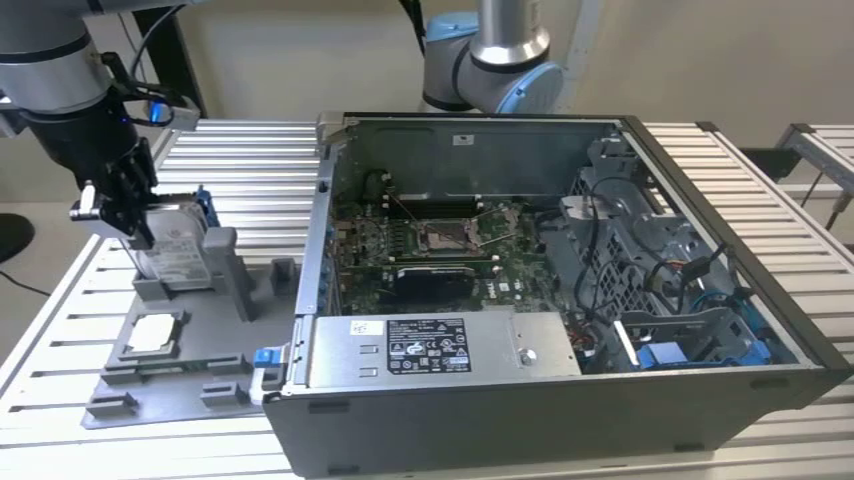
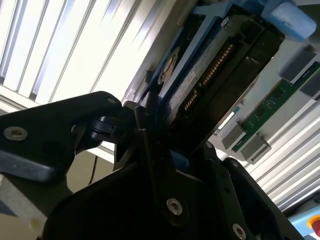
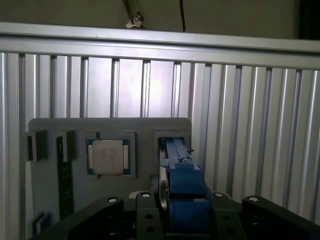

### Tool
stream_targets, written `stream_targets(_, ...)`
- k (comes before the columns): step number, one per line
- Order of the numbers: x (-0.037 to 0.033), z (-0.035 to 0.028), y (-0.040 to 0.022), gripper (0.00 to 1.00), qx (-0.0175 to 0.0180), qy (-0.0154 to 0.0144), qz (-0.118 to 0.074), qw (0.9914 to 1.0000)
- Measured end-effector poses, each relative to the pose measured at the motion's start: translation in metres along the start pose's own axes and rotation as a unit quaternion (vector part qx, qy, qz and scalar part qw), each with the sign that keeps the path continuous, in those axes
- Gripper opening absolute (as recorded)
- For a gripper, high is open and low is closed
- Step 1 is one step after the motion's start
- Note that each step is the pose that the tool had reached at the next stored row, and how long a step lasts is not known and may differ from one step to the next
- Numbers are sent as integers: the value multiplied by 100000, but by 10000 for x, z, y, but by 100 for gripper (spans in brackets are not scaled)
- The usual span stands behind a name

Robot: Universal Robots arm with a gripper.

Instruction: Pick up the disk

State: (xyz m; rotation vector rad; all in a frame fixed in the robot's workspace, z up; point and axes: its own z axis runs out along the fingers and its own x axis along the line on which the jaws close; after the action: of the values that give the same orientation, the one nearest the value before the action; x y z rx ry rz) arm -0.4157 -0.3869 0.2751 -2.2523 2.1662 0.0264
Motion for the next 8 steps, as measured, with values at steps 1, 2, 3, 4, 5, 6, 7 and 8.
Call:
stream_targets(1, -1, -14, 0, 0, 2, -1, 2, 100000)
stream_targets(2, -1, -28, 0, 0, -5, 1, 1, 100000)
stream_targets(3, -1, -37, 0, 0, 4, 0, 0, 100000)
stream_targets(4, -1, -47, 0, 0, -2, 2, 2, 100000)
stream_targets(5, -1, -50, 0, 0, 9, -3, 1, 100000)
stream_targets(6, -1, -50, 0, 0, 22, -10, 1, 100000)
stream_targets(7, -1, -53, 0, 0, 15, -7, 0, 100000)
stream_targets(8, -1, -60, 0, 0, -6, 3, 1, 100000)
